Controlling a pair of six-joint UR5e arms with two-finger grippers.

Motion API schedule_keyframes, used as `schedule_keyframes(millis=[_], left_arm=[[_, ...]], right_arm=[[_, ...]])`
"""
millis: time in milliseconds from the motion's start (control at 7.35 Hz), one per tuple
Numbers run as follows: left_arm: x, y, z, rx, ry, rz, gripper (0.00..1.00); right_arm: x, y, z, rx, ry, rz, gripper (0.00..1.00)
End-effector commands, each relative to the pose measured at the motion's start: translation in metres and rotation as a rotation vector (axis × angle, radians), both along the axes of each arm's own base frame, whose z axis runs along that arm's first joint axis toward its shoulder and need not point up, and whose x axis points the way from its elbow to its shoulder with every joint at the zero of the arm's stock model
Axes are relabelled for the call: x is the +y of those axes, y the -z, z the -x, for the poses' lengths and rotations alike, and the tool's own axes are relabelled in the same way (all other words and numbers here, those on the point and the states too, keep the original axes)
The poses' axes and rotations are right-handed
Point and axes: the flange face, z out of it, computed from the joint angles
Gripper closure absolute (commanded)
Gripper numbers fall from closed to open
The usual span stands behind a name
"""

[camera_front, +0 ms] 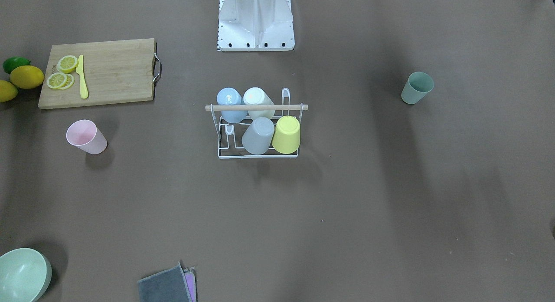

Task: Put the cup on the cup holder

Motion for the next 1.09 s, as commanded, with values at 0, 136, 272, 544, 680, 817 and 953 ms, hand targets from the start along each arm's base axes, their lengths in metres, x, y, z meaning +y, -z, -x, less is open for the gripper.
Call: schedule_keyframes(millis=[0, 136, 272, 544, 680, 817, 953], left_arm=[[-0.042, 0.026, 0.0, -0.016, 0.003, -0.05, 0.03], [-0.076, 0.045, -0.002, -0.034, 0.005, -0.082, 0.03], [-0.096, 0.053, -0.003, -0.034, 0.005, -0.092, 0.03], [-0.182, 0.099, -0.006, -0.04, 0.004, 0.005, 0.03], [-0.198, 0.11, -0.007, -0.047, 0.002, 0.061, 0.03], [-0.207, 0.113, -0.008, -0.049, 0.002, 0.092, 0.03], [-0.22, 0.123, -0.025, -0.054, 0.002, 0.188, 0.03]], right_arm=[[-0.011, 0.01, 0.061, -0.005, 0.098, 0.031, 0.0], [-0.015, 0.014, 0.086, -0.007, 0.136, 0.034, 0.0], [-0.035, 0.024, 0.102, -0.009, 0.151, 0.082, 0.0], [-0.059, 0.041, 0.127, 0.0, 0.182, 0.132, 0.0], [-0.066, 0.047, 0.136, 0.005, 0.191, 0.148, 0.0], [-0.077, 0.064, 0.15, 0.01, 0.204, 0.168, 0.0], [-0.082, 0.07, 0.161, 0.015, 0.217, 0.184, 0.0]])
